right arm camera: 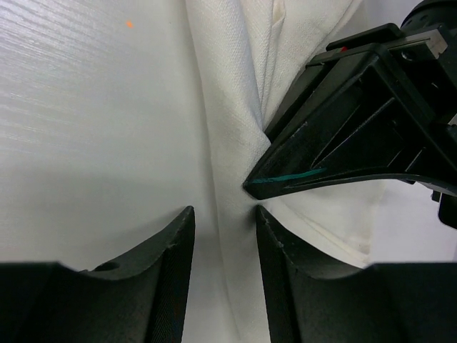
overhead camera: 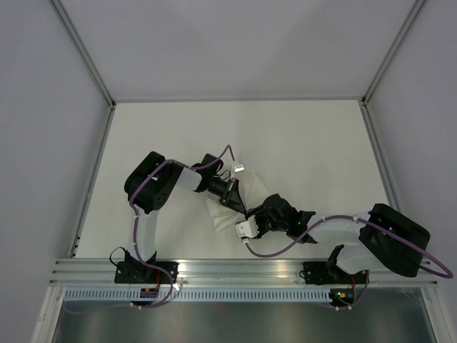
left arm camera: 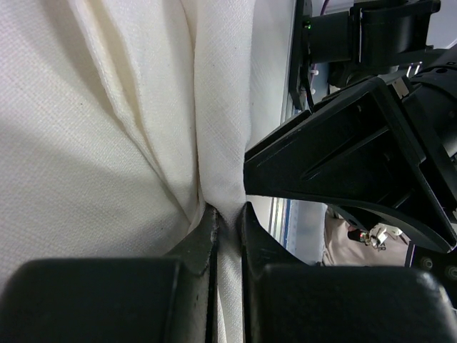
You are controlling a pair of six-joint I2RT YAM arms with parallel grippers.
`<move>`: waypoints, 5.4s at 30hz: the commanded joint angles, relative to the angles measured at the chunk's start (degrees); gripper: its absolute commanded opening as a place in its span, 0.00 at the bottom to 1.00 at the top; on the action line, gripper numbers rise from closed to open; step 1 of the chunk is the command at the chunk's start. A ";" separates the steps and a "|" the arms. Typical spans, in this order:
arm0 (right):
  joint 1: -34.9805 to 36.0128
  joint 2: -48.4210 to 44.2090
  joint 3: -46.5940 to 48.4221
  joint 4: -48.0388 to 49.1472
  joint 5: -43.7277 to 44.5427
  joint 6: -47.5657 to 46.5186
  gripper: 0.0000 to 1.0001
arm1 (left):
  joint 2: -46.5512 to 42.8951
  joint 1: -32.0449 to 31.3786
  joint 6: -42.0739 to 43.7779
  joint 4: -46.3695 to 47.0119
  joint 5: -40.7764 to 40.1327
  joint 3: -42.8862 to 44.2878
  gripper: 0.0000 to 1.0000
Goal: Fold the napkin, place the utensils inside, and roll it up
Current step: Roll the napkin at the center of the board.
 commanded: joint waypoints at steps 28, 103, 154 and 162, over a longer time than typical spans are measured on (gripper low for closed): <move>-0.41 -0.22 1.97 -2.17 1.21 -3.56 0.51 | 2.67 -1.28 5.27 -6.10 -7.53 -1.45 0.02; -17.98 56.48 67.01 -91.29 -23.84 -8.22 0.12 | -59.64 -55.42 28.56 12.44 -117.42 -16.47 0.59; -21.49 47.61 62.45 -77.77 -25.85 4.60 0.44 | -20.28 -30.55 9.58 12.01 -50.16 -12.88 0.02; -31.86 37.33 63.40 -69.23 -31.29 16.21 0.55 | -18.25 -27.56 6.15 15.43 -43.48 -14.55 0.02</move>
